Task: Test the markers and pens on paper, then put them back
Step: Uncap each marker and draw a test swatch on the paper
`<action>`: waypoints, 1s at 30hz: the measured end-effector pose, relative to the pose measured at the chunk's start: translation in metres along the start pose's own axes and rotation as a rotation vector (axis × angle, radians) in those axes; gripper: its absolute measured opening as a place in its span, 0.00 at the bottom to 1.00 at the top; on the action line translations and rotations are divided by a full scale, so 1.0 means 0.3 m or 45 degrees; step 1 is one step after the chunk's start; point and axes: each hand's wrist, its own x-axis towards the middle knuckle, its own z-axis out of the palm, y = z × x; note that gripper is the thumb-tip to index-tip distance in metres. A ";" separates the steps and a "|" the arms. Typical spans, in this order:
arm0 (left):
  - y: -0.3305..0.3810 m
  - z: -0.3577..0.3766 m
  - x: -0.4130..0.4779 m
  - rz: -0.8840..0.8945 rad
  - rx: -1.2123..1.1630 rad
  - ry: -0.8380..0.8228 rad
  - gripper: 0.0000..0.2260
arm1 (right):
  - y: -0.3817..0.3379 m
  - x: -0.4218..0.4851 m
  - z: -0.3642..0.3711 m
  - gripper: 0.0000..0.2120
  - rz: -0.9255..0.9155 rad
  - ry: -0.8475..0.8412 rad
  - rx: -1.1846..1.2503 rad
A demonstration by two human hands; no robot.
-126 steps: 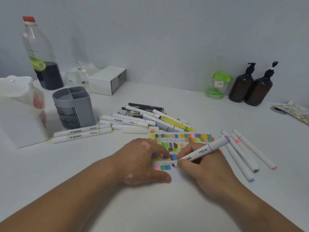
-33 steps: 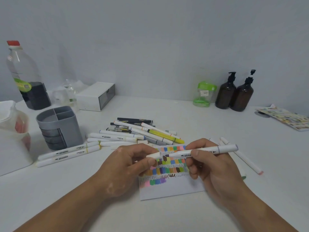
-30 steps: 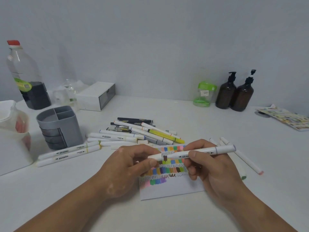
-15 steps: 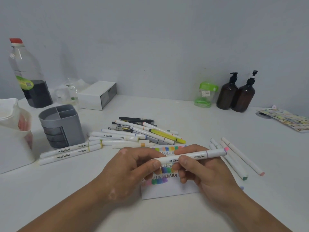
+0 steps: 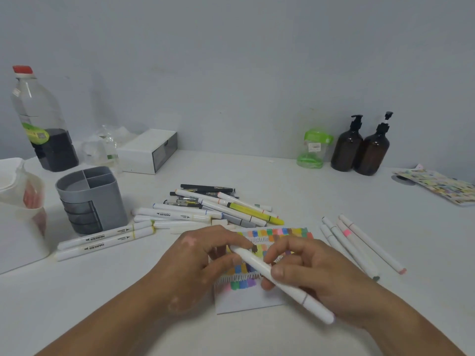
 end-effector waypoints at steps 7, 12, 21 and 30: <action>-0.040 -0.014 0.014 -0.206 0.016 0.182 0.06 | 0.014 -0.009 -0.089 0.09 0.005 0.643 -0.779; -0.040 -0.015 0.008 -0.211 0.186 0.202 0.02 | 0.049 -0.015 -0.135 0.10 0.139 0.924 -1.072; -0.097 -0.052 -0.004 -0.229 0.605 0.372 0.04 | 0.073 -0.012 -0.136 0.10 0.214 0.980 -1.239; -0.165 -0.146 0.132 -0.384 1.174 0.072 0.11 | 0.083 -0.025 -0.164 0.08 0.136 1.038 -1.215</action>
